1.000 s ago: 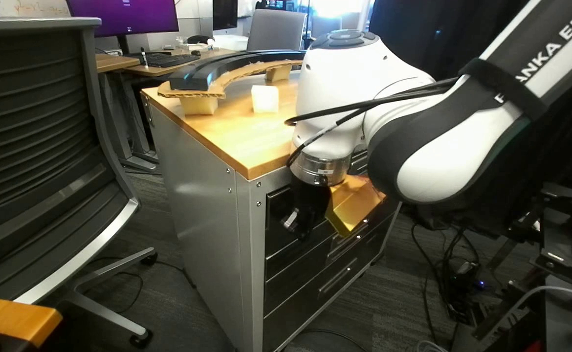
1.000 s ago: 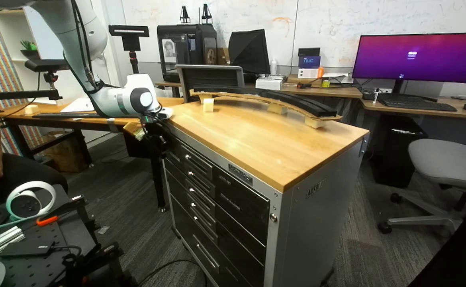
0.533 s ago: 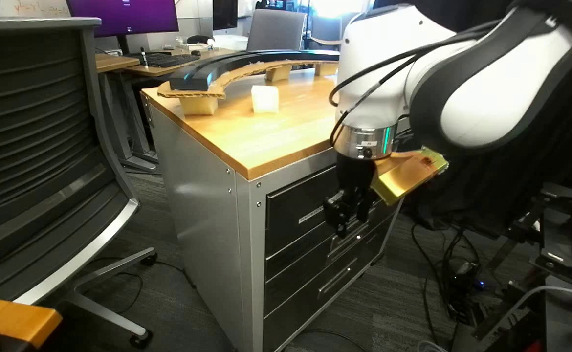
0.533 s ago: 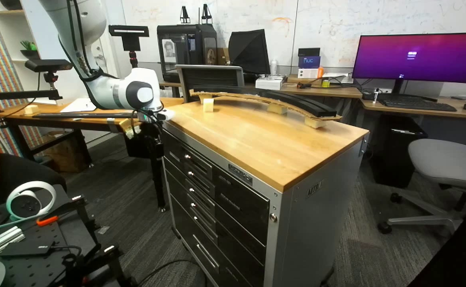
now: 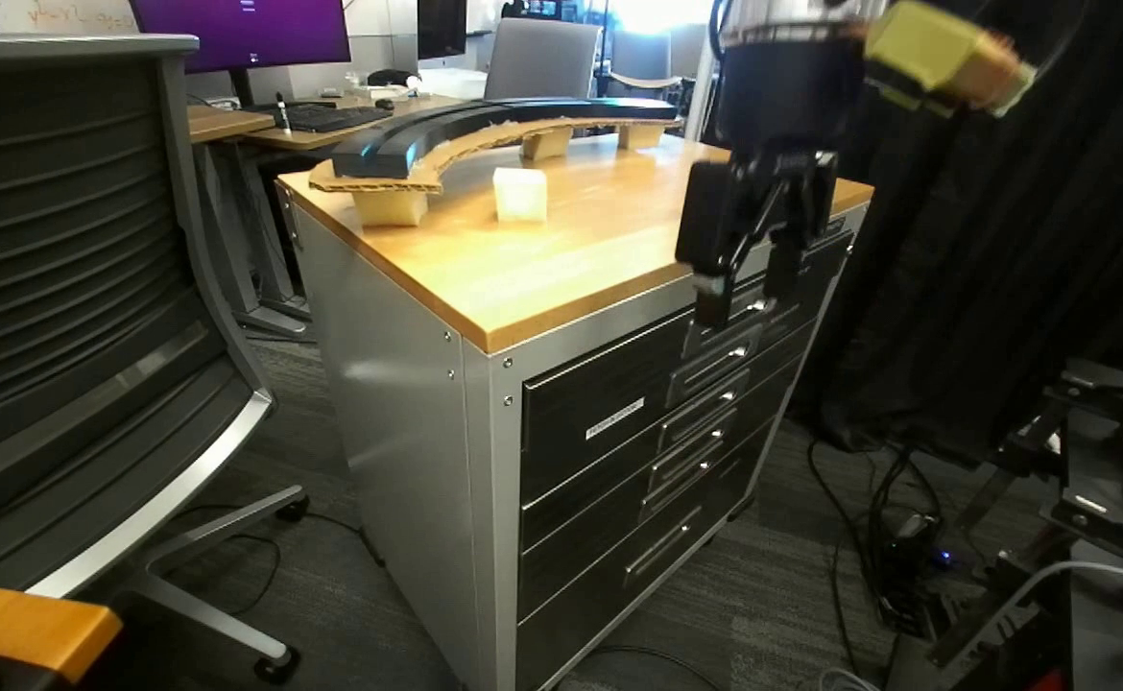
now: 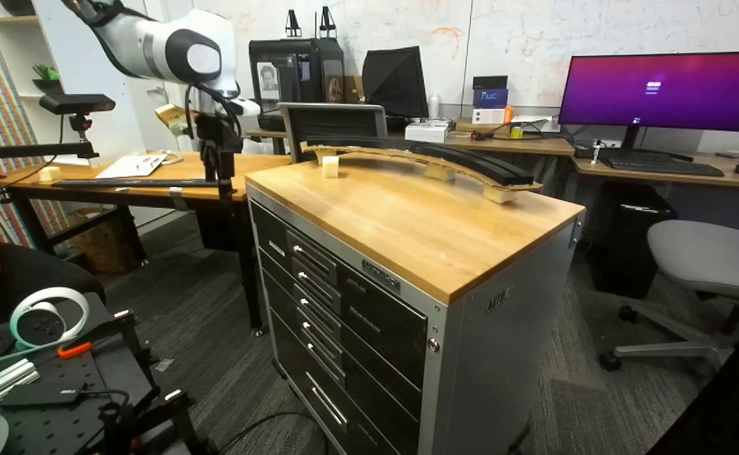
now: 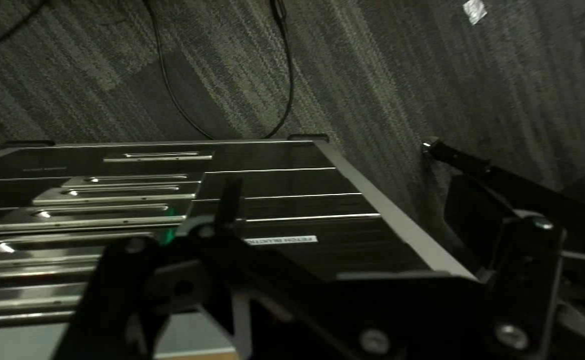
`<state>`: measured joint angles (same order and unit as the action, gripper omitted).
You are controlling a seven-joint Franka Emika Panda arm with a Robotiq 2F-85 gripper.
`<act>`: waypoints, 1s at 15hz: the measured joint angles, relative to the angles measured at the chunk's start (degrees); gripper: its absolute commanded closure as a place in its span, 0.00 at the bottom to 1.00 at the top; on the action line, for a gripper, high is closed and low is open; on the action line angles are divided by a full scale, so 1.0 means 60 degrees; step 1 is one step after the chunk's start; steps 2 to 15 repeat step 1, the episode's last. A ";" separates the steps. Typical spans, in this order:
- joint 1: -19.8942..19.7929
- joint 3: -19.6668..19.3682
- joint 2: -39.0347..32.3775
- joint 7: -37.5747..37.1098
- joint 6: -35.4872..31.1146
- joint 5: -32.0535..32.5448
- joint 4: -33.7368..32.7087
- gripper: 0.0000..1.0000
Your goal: Put the screwdriver inside and close the top drawer
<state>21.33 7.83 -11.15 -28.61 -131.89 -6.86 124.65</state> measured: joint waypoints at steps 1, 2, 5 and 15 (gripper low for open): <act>-0.0103 0.0176 0.0400 0.0150 0.0487 -0.0337 -0.0129 0.00; -0.0103 0.0176 0.0400 0.0150 0.0487 -0.0337 -0.0129 0.00; -0.0103 0.0176 0.0400 0.0150 0.0487 -0.0337 -0.0129 0.00; -0.0103 0.0176 0.0400 0.0150 0.0487 -0.0337 -0.0129 0.00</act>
